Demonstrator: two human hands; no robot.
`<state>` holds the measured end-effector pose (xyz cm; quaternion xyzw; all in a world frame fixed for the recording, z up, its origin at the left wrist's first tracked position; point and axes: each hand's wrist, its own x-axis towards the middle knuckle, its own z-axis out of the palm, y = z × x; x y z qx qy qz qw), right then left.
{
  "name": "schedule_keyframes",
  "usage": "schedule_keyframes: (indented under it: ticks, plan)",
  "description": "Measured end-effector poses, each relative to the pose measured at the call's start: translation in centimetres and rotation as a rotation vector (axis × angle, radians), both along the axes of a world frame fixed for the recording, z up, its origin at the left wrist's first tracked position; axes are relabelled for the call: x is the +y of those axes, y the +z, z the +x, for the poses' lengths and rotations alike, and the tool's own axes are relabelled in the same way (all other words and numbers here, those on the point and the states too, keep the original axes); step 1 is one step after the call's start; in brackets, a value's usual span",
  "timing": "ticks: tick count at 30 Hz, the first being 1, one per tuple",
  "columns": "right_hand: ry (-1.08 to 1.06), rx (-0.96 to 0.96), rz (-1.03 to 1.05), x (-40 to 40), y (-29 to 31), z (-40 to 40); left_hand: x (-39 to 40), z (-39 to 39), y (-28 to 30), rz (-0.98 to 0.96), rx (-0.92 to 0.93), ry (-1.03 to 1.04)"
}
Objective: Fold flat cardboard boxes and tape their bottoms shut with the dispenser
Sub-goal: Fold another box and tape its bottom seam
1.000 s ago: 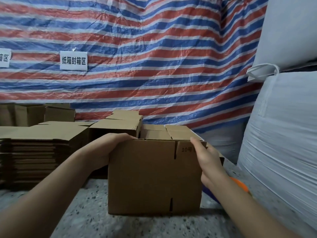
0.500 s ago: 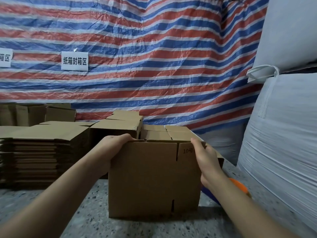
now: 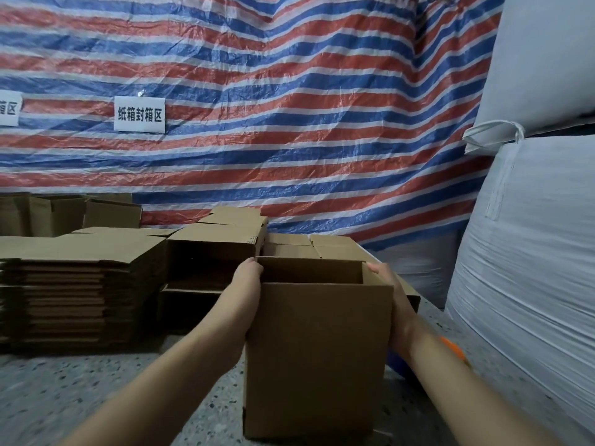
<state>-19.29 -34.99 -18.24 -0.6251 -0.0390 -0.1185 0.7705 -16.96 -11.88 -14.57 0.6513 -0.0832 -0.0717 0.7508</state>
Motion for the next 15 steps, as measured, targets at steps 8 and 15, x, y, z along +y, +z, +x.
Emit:
schedule_keyframes:
  ticks: [8,15]
  plan:
    - [-0.145,0.005,0.171,1.0,-0.4,0.3,0.7,0.6,-2.8,-0.156,0.022,-0.082]
    - [-0.191,0.105,0.276,0.6,-1.5,1.3,0.1,1.3,-3.3,-0.227,0.0,-0.063]
